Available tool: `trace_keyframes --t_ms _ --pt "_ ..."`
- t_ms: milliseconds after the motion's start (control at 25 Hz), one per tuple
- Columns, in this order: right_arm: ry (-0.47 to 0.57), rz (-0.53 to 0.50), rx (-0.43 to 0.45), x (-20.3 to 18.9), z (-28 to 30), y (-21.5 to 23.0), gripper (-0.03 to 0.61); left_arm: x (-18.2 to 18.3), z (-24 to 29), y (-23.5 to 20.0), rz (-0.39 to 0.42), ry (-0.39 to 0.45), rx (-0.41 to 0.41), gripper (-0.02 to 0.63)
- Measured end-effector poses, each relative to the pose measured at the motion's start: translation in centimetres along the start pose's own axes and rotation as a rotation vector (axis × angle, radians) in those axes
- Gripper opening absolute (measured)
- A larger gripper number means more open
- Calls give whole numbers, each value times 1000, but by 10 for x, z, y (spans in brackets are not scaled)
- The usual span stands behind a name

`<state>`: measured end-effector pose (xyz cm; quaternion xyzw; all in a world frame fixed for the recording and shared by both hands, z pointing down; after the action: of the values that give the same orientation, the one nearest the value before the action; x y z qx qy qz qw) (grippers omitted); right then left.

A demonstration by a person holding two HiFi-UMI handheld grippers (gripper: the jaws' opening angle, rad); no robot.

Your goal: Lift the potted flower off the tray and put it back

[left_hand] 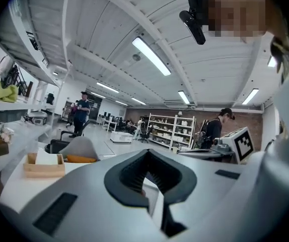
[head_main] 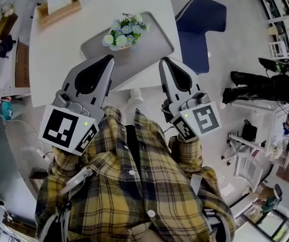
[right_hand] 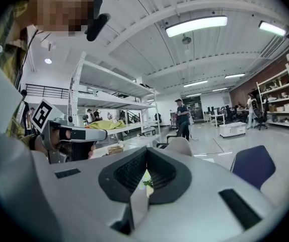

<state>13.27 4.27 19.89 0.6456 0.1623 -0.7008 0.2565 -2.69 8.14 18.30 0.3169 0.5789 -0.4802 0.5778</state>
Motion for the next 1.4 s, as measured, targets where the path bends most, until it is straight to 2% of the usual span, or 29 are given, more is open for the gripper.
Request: trace_keyframes --t_ms 240,440,600,840,1120,1400 --pt "-7 -22 130 23 16 60 -2 21 45 7 -7 39 146 8" --pt "-28 -31 238 23 30 94 -2 21 68 11 -10 56 258 8" --pt "-59 -25 353 17 39 107 -2 17 66 15 -23 52 381 8" --pt "-87 5 426 5 53 107 -2 8 59 8 -39 23 467 8" --pt "-100 16 439 -1 72 95 -2 6 55 -13 -45 18 476 8" --pt "-103 20 385 -5 104 76 -2 4 50 -51 -49 6 413 8"
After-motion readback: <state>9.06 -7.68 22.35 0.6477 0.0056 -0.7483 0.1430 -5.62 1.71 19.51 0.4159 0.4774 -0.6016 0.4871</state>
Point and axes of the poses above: the fingertips, and each gripper's own axes: z forward along the fingers, y to its right, x out of its top, the point moved 4 cm from there along -z, backward along the fingers, and after that the axes turned 9 degrees about x, right-handed, at the moved point
